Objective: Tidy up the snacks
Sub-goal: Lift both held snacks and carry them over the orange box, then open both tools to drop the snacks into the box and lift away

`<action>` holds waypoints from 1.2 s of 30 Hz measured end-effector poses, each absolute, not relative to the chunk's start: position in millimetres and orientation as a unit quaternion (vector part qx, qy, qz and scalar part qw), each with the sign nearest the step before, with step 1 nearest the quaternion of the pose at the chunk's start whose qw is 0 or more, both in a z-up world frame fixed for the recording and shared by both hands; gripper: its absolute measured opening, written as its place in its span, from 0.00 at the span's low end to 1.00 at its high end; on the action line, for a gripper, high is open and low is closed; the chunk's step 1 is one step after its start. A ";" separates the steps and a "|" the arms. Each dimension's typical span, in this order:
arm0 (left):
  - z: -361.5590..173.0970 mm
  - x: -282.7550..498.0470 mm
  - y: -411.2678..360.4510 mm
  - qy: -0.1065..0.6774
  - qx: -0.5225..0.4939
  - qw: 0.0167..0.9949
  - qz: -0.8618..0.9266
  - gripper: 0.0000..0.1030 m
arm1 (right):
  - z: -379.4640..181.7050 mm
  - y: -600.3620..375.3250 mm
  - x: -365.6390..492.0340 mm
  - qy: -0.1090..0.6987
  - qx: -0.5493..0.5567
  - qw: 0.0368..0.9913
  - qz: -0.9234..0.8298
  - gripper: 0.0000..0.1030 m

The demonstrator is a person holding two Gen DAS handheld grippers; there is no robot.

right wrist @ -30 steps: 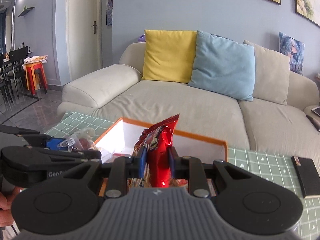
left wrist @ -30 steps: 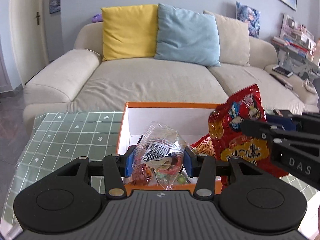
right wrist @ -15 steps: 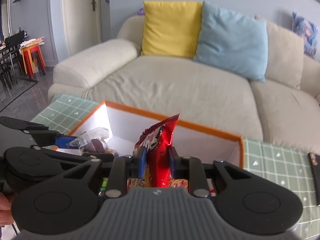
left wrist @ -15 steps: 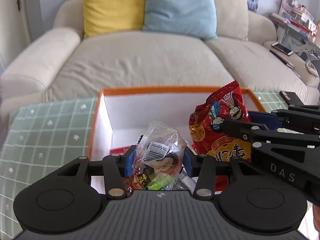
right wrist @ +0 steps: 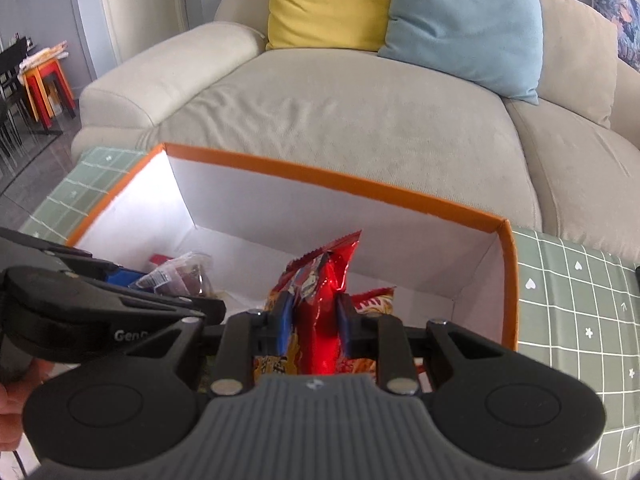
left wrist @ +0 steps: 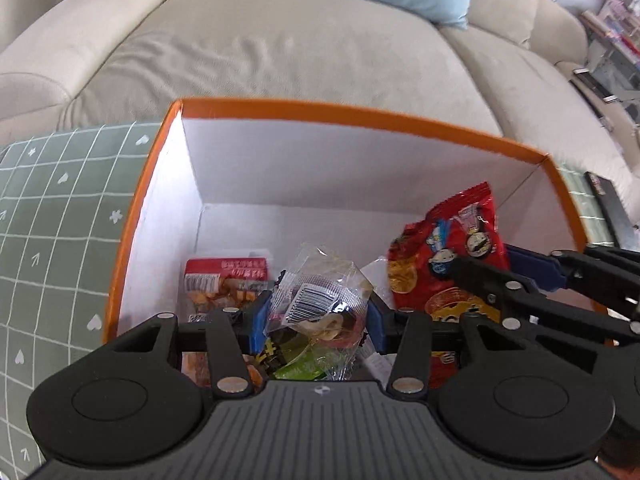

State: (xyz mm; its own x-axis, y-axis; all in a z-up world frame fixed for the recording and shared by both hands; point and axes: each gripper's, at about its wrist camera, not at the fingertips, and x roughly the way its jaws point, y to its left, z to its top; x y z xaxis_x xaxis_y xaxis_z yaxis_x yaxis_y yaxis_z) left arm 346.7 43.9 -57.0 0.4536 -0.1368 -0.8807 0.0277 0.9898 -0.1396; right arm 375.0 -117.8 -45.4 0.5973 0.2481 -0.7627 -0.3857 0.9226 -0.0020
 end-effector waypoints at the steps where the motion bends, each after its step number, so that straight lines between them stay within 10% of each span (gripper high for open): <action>1: -58.5 346.9 43.0 0.522 -0.048 0.851 -0.043 0.52 | -46.8 -116.5 376.2 0.409 -0.092 0.890 0.177 0.20; 12: -59.1 345.1 41.4 0.520 -0.046 0.853 -0.013 0.60 | -53.2 -104.2 378.0 0.400 -0.146 0.891 0.157 0.32; 20: -42.4 327.6 45.4 0.486 -0.060 0.872 -0.009 0.69 | -42.1 -112.2 369.1 0.376 -0.163 0.904 0.122 0.68; 36: 24.8 246.0 28.7 0.375 0.031 0.926 0.012 0.80 | 14.5 -133.8 283.2 0.326 -0.157 0.923 0.133 0.93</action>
State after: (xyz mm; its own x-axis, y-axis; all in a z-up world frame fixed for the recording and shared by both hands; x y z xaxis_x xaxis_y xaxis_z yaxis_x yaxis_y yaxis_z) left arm 246.0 28.7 24.8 0.7185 0.0457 -0.6941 0.0009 0.9978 0.0666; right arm 283.2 -133.8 14.5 0.7521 0.1433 -0.6433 -0.3482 0.9151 -0.2033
